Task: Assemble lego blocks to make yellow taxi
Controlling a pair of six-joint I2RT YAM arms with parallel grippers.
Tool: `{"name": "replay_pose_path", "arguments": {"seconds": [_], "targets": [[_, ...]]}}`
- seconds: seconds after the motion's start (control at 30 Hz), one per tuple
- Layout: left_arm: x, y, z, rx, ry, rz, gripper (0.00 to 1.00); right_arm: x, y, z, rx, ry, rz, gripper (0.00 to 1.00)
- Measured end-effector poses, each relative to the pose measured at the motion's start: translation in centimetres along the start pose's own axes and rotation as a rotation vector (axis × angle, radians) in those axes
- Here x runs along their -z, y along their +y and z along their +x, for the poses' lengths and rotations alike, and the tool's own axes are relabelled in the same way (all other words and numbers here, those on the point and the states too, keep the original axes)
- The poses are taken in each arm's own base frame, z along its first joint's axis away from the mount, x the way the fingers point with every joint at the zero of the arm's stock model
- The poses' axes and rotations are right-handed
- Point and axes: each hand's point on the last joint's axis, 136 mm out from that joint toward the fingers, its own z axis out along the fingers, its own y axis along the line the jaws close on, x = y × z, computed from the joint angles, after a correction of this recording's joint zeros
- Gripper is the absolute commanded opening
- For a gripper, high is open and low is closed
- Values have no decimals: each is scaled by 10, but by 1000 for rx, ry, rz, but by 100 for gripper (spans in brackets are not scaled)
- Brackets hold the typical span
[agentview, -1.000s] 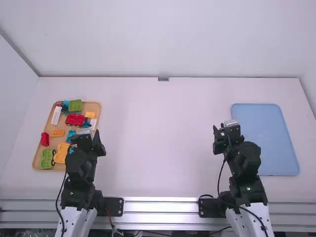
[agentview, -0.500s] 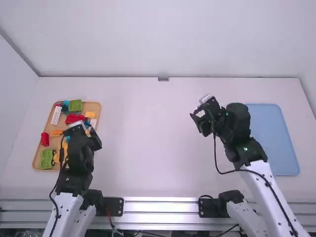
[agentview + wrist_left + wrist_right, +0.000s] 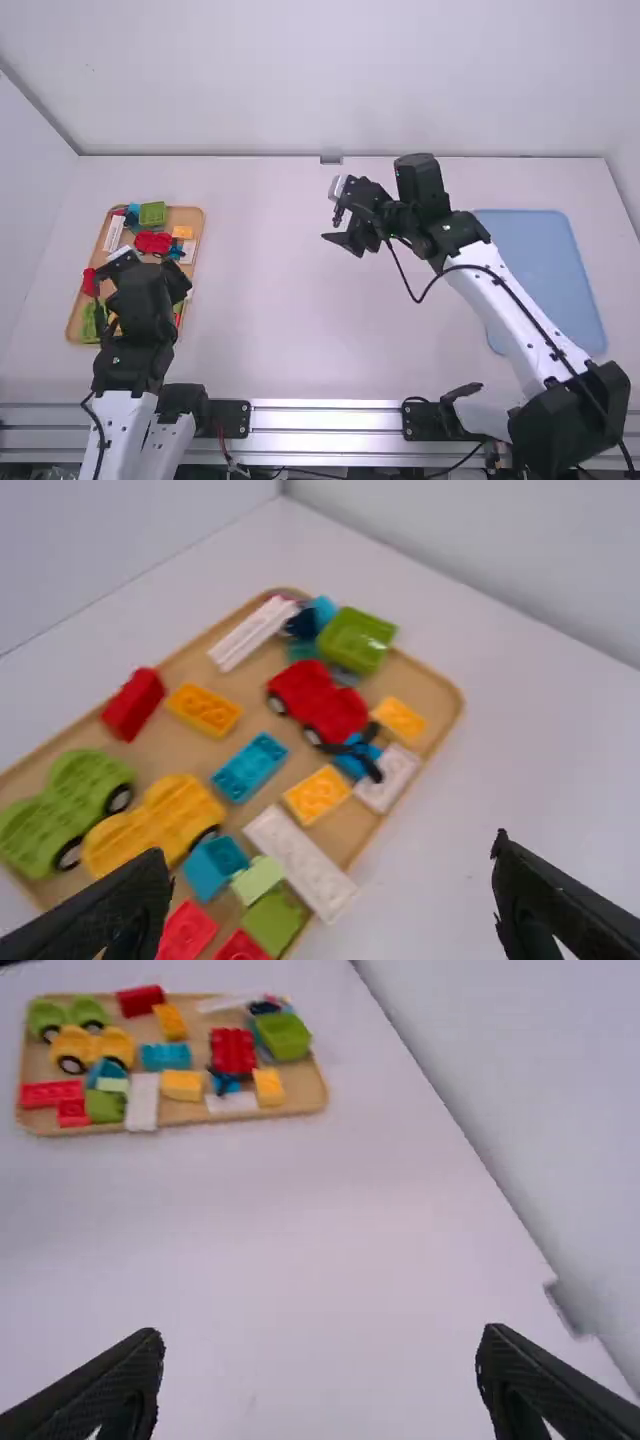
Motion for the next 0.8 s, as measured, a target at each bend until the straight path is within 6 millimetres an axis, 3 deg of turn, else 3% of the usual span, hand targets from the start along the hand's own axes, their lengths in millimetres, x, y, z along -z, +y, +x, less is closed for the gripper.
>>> {"name": "replay_pose_path", "arguments": {"seconds": [0.33,0.53,0.67,0.8], "targets": [[-11,69,-10,220,157,-239,98,-34,17,-32,132,-128,-197,97],[-27,89,-16,277,296,-272,99,-52,29,-33,163,-145,-254,98],[-47,113,-21,314,389,-301,99,-62,36,-39,205,-121,-243,99],[-65,120,-6,279,553,-239,99,-70,37,-43,247,-95,-203,99]]}}
